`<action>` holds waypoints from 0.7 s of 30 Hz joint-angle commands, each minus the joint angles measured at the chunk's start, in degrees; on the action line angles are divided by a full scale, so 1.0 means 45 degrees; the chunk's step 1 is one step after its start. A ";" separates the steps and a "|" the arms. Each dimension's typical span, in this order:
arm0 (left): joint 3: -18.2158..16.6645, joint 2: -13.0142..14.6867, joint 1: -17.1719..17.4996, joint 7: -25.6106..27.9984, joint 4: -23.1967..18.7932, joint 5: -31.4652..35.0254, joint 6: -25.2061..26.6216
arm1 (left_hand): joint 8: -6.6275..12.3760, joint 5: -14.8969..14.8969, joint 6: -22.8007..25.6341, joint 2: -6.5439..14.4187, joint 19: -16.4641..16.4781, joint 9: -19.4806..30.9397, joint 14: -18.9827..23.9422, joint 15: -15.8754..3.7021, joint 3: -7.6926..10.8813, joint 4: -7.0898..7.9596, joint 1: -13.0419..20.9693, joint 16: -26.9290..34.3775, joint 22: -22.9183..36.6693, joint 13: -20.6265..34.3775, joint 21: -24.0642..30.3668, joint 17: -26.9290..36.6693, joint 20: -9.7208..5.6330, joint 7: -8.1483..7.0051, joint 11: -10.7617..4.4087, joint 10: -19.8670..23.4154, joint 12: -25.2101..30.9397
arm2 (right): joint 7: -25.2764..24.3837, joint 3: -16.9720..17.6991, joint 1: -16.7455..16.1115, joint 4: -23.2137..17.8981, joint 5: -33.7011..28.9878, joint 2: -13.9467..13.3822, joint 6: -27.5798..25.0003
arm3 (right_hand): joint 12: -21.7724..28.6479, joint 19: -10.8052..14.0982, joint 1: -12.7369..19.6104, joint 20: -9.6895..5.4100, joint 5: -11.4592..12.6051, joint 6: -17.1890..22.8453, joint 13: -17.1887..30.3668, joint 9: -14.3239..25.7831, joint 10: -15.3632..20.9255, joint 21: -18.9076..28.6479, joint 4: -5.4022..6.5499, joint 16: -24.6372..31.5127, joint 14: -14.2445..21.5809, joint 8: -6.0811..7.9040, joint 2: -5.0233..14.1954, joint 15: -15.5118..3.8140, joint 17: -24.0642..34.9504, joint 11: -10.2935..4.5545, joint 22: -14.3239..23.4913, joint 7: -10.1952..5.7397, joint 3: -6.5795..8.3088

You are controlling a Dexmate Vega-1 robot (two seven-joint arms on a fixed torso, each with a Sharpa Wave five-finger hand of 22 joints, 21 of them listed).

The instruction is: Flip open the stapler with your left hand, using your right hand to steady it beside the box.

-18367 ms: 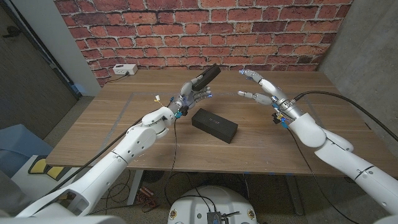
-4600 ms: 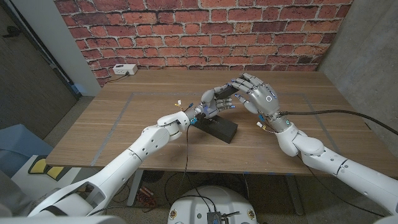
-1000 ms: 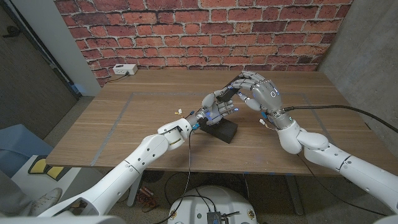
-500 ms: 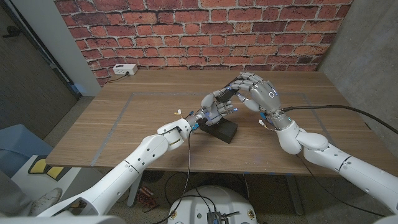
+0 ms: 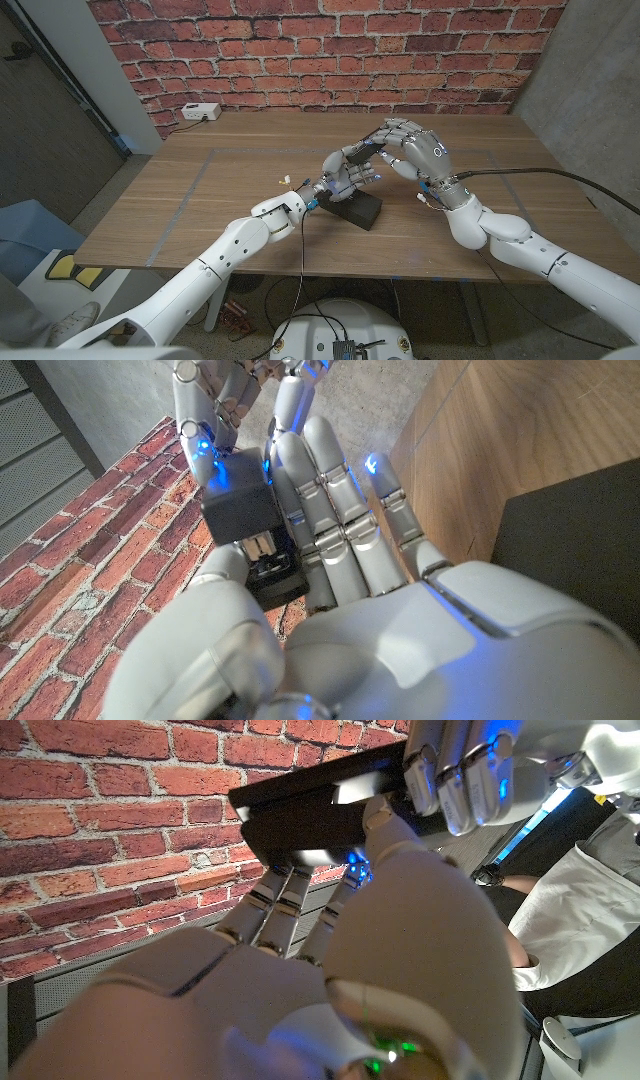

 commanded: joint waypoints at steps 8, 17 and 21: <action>0.0127 0.0203 -0.0178 -0.0215 0.0077 0.0354 0.0088 | -0.1030 0.0064 -0.0124 0.0268 -0.0143 -0.0786 -0.0224 -0.0052 0.2626 0.2496 -0.0446 -0.0158 0.0005 -0.0491 -0.0097 -0.0248 0.0054 0.0322 -0.0049 -0.0057 -0.0191 | 0.0101 0.0399 -0.0197 -0.0075 0.0188 0.0188 0.0460 | 0.2673 0.0145 0.0210 -0.1385 0.0046 -0.0022 0.3095 0.2688 0.0379 0.0100 0.0098 0.0065 0.0156 0.0067 0.0307 -0.2356 0.0209 0.0376 0.0050 0.0103 0.0283; 0.0134 0.0265 -0.0196 -0.0033 0.0029 0.0440 0.0207 | -0.2268 0.0076 -0.0899 0.0276 -0.0107 -0.1543 -0.0199 -0.0076 0.2650 0.2246 -0.0337 -0.0129 0.0014 -0.0543 -0.0118 -0.0373 0.0088 0.0721 -0.0069 -0.0083 -0.0107 | 0.0088 0.0592 -0.0363 -0.0263 0.0325 0.0219 0.0748 | 0.2683 0.0147 0.0215 -0.1367 0.0034 -0.0022 0.3090 0.2758 0.0371 0.0107 0.0088 0.0044 0.0174 0.0024 0.0305 -0.2355 0.0319 0.0374 0.0057 0.0071 0.0300; 0.0130 0.0379 -0.0171 0.0045 -0.0102 0.0612 0.0161 | -0.2709 0.0079 -0.1126 0.0277 -0.0112 -0.1847 -0.0243 -0.0087 0.2678 0.2121 -0.0267 -0.0129 0.0019 -0.0522 -0.0122 -0.0410 0.0122 0.0858 -0.0076 -0.0111 -0.0061 | 0.0153 0.0661 -0.0412 -0.0286 0.0379 0.0264 0.0808 | 0.2691 0.0156 0.0217 -0.1353 0.0031 -0.0020 0.3090 0.2761 0.0376 0.0114 0.0086 0.0040 0.0192 -0.0007 0.0307 -0.2356 0.0366 0.0373 0.0059 0.0089 0.0308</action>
